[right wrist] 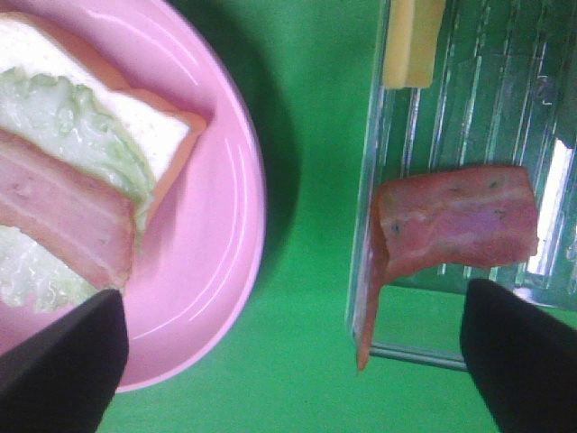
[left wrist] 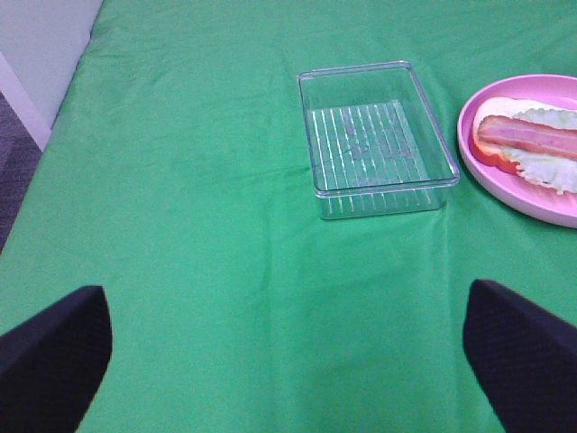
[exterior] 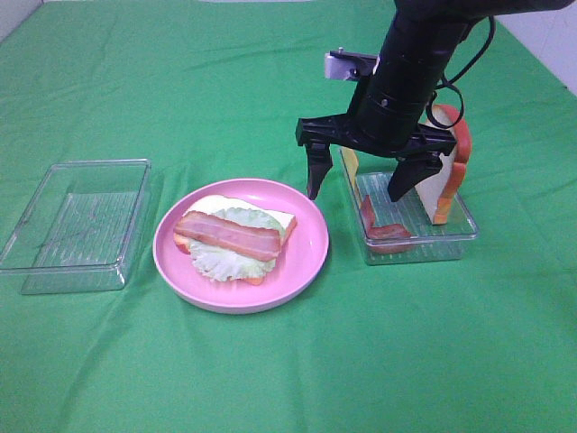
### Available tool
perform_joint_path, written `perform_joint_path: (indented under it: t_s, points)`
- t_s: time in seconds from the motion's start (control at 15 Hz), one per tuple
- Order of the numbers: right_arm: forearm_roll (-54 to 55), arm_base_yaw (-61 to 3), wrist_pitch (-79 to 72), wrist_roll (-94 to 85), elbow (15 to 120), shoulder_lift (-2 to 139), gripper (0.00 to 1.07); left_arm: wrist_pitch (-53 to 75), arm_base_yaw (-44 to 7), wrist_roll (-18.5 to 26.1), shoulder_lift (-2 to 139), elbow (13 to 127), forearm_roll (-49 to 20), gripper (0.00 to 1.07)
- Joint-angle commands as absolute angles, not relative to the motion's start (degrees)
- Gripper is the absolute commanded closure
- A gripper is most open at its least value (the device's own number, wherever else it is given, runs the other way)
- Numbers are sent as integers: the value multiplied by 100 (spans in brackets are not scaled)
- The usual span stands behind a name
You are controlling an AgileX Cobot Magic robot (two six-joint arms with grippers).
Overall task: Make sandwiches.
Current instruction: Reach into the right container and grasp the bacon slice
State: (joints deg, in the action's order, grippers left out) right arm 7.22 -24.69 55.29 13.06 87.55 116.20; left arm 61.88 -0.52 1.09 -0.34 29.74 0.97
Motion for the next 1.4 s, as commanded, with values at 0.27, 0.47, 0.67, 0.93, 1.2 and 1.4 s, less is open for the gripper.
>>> perform_joint_path:
  t_s: [0.27, 0.47, 0.67, 0.93, 1.2, 1.4]
  points:
    - [688, -2469, 5793, 1318, 8766, 11952, 13, 6159, -46, 80, -115, 2968, 103, 6]
    - [682, -2469, 5793, 1318, 8766, 11975, 15, 6159, -46, 80, -115, 2968, 103, 6]
    - [682, -2469, 5804, 1318, 8766, 11975, 49, 6159, -46, 80, -115, 2968, 103, 6]
    - [636, -2469, 5787, 1346, 8766, 11975, 73, 6159, -46, 80, -115, 2968, 103, 6]
    - [252, -2469, 5781, 1558, 8766, 11975, 85, 6159, -46, 80, -115, 2968, 103, 6]
    - [252, -2469, 5741, 1558, 8766, 11975, 98, 6159, -46, 80, -115, 2968, 103, 6]
